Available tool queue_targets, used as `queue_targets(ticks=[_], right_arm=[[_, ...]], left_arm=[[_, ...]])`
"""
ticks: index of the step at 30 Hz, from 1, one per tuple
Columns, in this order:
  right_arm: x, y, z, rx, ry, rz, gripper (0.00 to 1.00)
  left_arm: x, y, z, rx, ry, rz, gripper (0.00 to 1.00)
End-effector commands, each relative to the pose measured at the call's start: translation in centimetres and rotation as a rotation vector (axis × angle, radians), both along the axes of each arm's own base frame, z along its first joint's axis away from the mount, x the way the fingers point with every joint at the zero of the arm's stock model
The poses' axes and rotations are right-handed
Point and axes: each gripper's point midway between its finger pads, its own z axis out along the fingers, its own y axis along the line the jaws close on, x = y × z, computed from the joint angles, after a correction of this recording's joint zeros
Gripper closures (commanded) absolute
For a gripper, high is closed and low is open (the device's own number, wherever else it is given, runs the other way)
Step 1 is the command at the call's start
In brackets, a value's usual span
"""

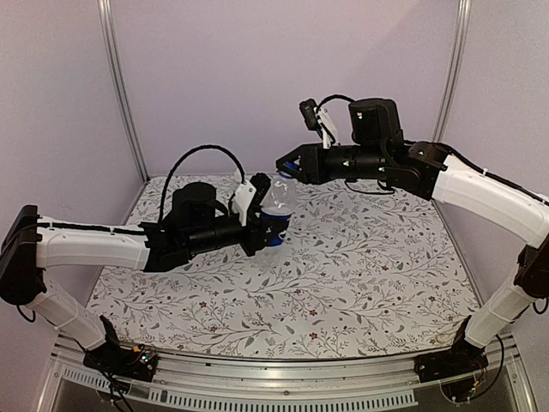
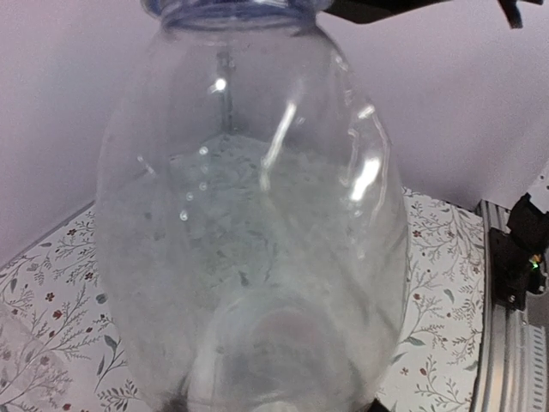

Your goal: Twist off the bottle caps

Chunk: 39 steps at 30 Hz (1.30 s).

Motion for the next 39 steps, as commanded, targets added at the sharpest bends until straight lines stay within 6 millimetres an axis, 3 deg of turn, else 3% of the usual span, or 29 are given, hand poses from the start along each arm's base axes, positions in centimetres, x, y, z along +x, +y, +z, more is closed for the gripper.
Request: queue_targets(ticks=[1, 8, 13, 16, 20, 24, 30, 39], right_arm=[[-0.5, 0.3, 1.0, 0.026, -0.024, 0.024, 0.70], [-0.6, 0.3, 0.8, 0.024, -0.024, 0.033, 0.81], [-2.4, 0.2, 2.0, 0.060, -0.101, 0.179, 0.87], [-5.7, -0.1, 3.0, 0.082, -0.208, 0.404, 0.89], [-10.5, -1.2, 3.7, 0.095, -0.341, 0.689, 0.89], [-12.4, -2.5, 4.5, 0.138, -0.347, 0.846, 0.89], [-13.7, -3.1, 4.8, 0.166, -0.363, 0.961, 0.89], [-15.1, -3.7, 5.8, 0.224, -0.361, 1.055, 0.89]], left_arm=[[-0.2, -0.1, 2.3, -0.032, -0.043, 0.000, 0.67], [-0.3, -0.1, 2.5, -0.035, -0.044, 0.002, 0.67], [-1.0, -0.3, 2.8, -0.048, -0.054, -0.043, 0.67], [-3.4, -1.1, 3.9, -0.090, -0.070, -0.185, 0.67], [-8.7, -2.0, 5.2, -0.157, -0.076, -0.498, 0.67], [-12.2, -1.9, 5.5, -0.192, -0.059, -0.706, 0.67], [-14.0, -1.8, 5.2, -0.201, -0.011, -0.847, 0.67], [-14.9, -2.0, 4.4, -0.197, 0.054, -0.933, 0.67]])
